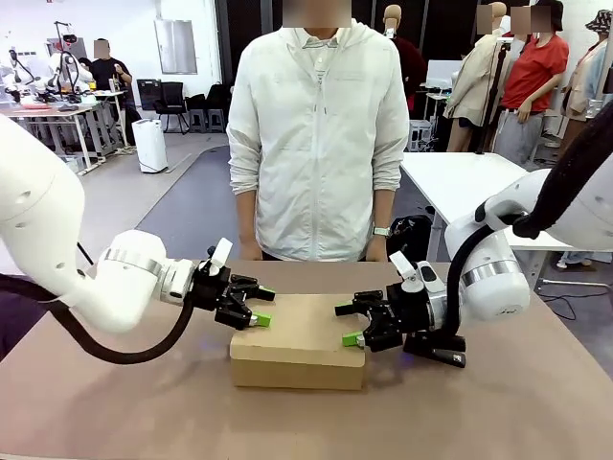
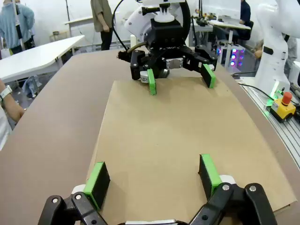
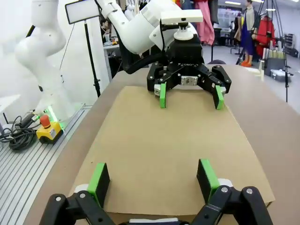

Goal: Pack the items into the box.
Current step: Close the Mailer Box.

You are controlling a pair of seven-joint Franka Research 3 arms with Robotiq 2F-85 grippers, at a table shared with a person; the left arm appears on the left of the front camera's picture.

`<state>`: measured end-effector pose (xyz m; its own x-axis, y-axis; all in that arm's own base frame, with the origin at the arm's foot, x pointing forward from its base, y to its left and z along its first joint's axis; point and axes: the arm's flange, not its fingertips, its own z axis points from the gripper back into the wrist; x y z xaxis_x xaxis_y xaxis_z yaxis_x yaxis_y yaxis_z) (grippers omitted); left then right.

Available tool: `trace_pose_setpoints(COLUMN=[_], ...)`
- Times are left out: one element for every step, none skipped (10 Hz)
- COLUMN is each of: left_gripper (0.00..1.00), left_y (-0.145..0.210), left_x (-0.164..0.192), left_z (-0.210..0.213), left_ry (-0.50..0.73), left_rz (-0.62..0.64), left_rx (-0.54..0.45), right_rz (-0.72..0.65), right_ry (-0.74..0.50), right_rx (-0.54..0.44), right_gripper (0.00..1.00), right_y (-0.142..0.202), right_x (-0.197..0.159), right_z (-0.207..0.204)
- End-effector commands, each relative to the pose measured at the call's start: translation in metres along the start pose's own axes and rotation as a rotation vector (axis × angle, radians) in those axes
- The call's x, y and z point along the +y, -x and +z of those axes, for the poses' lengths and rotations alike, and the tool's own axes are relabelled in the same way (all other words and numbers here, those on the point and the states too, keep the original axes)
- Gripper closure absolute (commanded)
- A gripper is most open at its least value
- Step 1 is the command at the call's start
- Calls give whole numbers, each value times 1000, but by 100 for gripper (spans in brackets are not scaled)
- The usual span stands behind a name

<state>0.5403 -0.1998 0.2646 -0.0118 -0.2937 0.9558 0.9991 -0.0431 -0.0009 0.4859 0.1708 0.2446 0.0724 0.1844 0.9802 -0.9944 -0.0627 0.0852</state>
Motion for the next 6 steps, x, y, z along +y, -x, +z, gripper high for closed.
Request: trace_pose_setpoints(left_gripper=[0, 0, 0, 0, 0, 0], left_y=[26, 22, 13, -6, -20, -32], left_x=[0, -4, -11, -21, -30, -36], left_z=[8, 16, 29, 50, 73, 96], left_ry=[-19, -31, -45, -20, -13, 28], left_rz=[23, 24, 40, 114, 179, 363], left_rx=[48, -1, -76, -174, -194, -167], right_rz=[-4, -23, -82, -238, -363, -537], right_ry=[-4, -21, 20, 32, 34, 34], right_rx=[30, -22, -95, -145, -158, -150], right_gripper=[0, 0, 0, 0, 0, 0], right_y=[8, 3, -11, -38, -62, -90], right_x=[-4, -2, 0, 3, 10, 16], right_z=[3, 10, 21, 40, 62, 84])
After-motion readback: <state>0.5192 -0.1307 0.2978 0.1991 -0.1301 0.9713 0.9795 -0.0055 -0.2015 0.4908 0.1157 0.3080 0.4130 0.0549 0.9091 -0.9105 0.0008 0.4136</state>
